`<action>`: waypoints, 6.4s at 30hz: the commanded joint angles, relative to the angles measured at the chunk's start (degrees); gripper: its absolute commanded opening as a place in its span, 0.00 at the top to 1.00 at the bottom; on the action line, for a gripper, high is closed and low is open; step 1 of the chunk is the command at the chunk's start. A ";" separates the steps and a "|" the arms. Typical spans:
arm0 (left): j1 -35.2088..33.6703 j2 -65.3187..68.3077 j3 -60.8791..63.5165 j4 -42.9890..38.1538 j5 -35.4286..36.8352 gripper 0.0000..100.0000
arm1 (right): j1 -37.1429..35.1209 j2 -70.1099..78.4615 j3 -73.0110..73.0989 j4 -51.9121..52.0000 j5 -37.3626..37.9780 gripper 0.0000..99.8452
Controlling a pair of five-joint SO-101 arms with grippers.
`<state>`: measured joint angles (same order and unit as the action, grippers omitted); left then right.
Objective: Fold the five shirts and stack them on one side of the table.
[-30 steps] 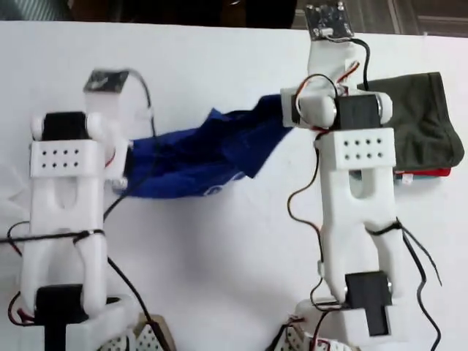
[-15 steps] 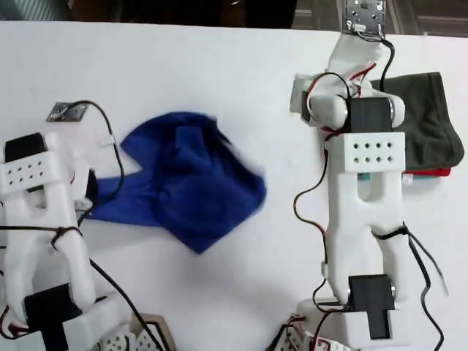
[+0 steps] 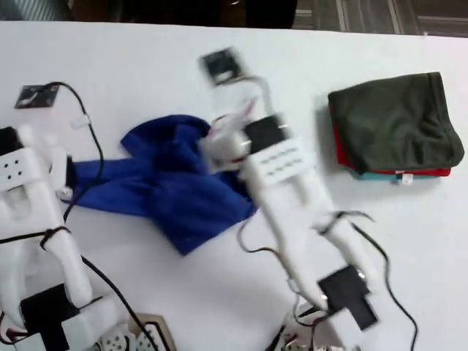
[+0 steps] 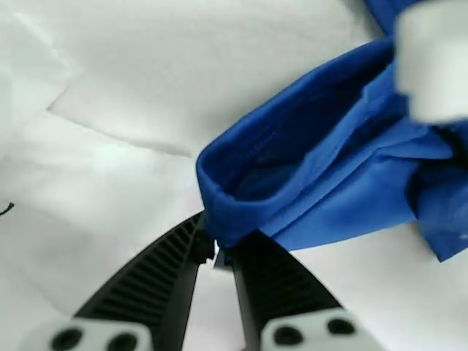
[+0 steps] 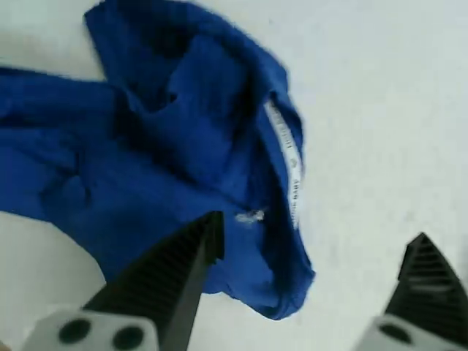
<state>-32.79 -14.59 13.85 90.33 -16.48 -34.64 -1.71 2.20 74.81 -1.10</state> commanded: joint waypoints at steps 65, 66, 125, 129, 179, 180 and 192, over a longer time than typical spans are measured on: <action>11.08 -2.11 18.24 -29.01 0.18 0.97 | 0.13 -3.30 28.75 -4.88 17.67 0.80; 11.08 -2.11 18.24 -29.01 0.18 0.97 | 0.22 -3.30 29.19 -6.11 17.67 0.80; 14.77 -2.29 5.67 -11.16 0.18 0.97 | 15.52 -24.84 15.82 -3.30 24.18 0.98; 16.53 -2.29 -3.21 -3.69 0.18 0.97 | 17.98 -30.99 15.82 -3.38 24.18 0.98; 20.75 -24.97 36.00 -30.51 2.90 0.97 | 32.40 -77.32 54.42 -16.66 24.18 0.98; 20.75 -24.97 37.14 -31.47 2.90 0.97 | 32.40 -78.11 55.65 -16.84 24.18 0.98; 21.98 -20.31 42.86 -41.49 2.81 0.97 | 32.31 -79.96 65.93 -23.69 23.74 0.98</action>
<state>-12.22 -37.71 58.24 50.42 -13.32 -3.34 -80.66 65.76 56.09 22.73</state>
